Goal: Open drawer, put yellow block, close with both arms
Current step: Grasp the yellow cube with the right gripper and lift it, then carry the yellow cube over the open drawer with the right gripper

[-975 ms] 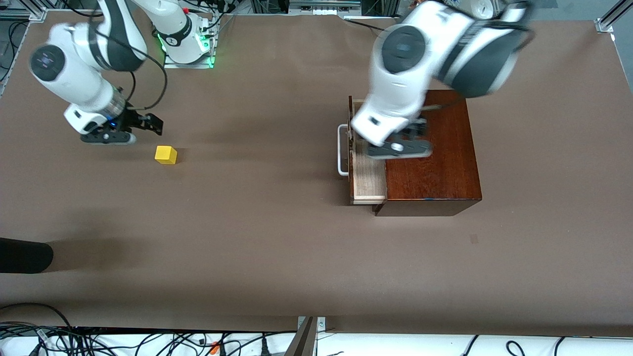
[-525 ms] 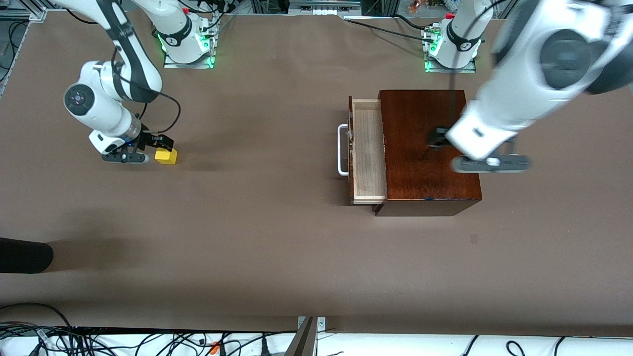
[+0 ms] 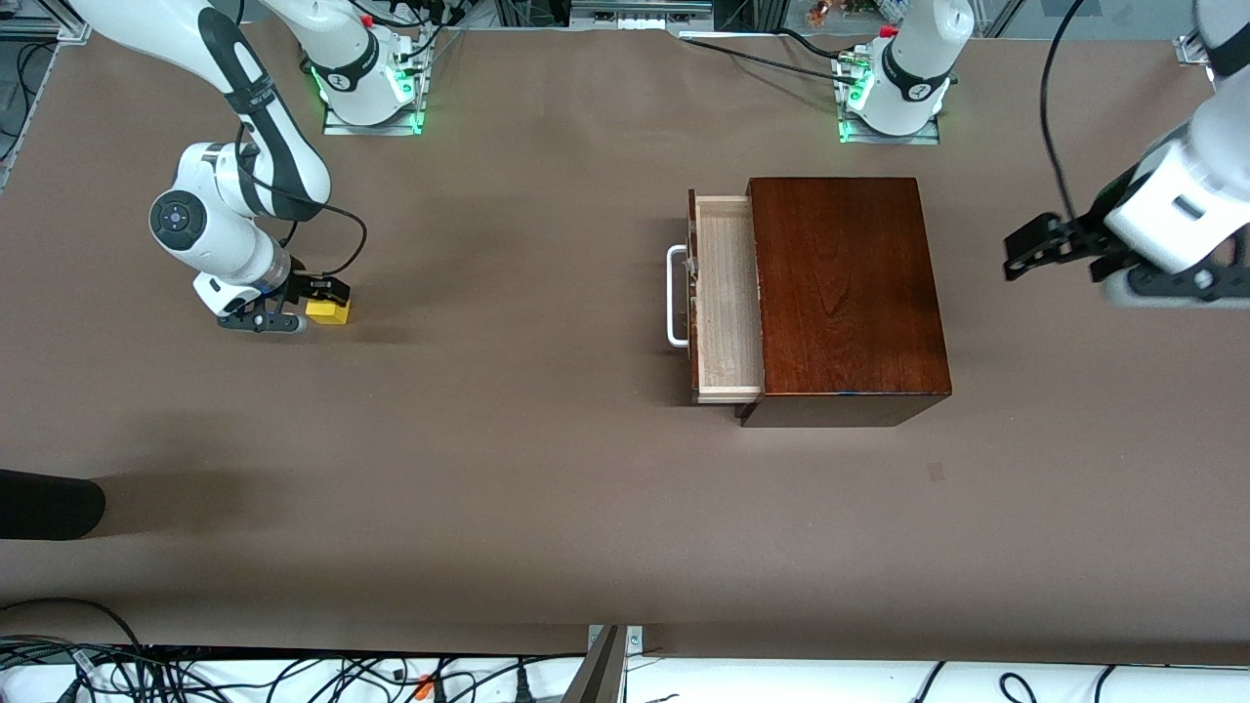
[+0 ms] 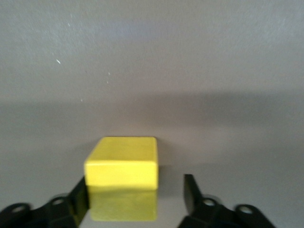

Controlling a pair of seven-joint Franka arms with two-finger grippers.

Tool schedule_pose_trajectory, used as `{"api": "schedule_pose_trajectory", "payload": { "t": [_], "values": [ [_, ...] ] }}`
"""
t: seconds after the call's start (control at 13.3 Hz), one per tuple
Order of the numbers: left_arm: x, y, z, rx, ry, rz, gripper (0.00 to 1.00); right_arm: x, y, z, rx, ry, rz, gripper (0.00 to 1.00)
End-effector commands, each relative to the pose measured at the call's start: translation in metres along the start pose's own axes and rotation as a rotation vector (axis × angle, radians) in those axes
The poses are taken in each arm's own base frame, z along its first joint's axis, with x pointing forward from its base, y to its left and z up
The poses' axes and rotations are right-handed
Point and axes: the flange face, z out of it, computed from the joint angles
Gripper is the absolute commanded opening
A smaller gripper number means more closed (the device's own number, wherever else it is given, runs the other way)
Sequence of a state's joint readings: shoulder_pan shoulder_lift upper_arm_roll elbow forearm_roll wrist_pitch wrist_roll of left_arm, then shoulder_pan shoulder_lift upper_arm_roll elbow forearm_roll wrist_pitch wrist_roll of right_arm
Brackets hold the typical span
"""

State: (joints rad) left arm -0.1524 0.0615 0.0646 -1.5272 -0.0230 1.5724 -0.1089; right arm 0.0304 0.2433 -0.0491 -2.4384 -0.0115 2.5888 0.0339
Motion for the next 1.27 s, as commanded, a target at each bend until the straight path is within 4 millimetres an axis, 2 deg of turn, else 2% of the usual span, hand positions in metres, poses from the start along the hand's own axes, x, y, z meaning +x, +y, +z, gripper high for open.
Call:
{"api": "schedule_pose_trajectory", "payload": {
  "t": [0.0, 0.07, 0.38, 0.53, 0.67, 0.82, 0.9, 1.05, 1.2],
  "values": [
    [-0.027, -0.006, -0.001, -0.009, 0.009, 0.015, 1.0, 0.015, -0.001, -0.025, -0.004, 0.041, -0.01, 0.0],
    [-0.028, -0.009, 0.0, -0.005, -0.018, 0.009, 1.0, 0.015, -0.004, -0.043, -0.003, 0.029, -0.01, 0.0],
    [-0.024, -0.015, 0.0, 0.046, -0.043, 0.009, 1.0, 0.031, -0.004, -0.146, -0.006, -0.049, -0.004, 0.0],
    [-0.024, -0.017, -0.001, 0.044, -0.041, 0.006, 1.0, 0.043, -0.008, -0.211, -0.008, -0.106, 0.001, 0.0],
    [-0.023, -0.018, 0.0, 0.043, -0.044, 0.003, 1.0, 0.047, -0.03, -0.274, -0.016, -0.136, 0.026, 0.0],
    [-0.023, -0.016, -0.001, 0.041, -0.041, 0.005, 1.0, 0.04, -0.06, -0.325, -0.02, -0.152, 0.136, 0.0],
    [-0.023, -0.016, 0.0, 0.041, -0.043, 0.005, 1.0, 0.034, -0.078, -0.343, 0.0, -0.167, 0.225, 0.0],
    [-0.022, -0.018, 0.001, 0.041, -0.044, 0.0, 1.0, 0.02, -0.127, -0.362, 0.034, -0.204, 0.404, 0.0],
    [-0.022, -0.017, 0.0, 0.044, -0.043, 0.0, 1.0, 0.0, -0.194, -0.372, 0.036, -0.207, 0.577, 0.0]
  ]
}}
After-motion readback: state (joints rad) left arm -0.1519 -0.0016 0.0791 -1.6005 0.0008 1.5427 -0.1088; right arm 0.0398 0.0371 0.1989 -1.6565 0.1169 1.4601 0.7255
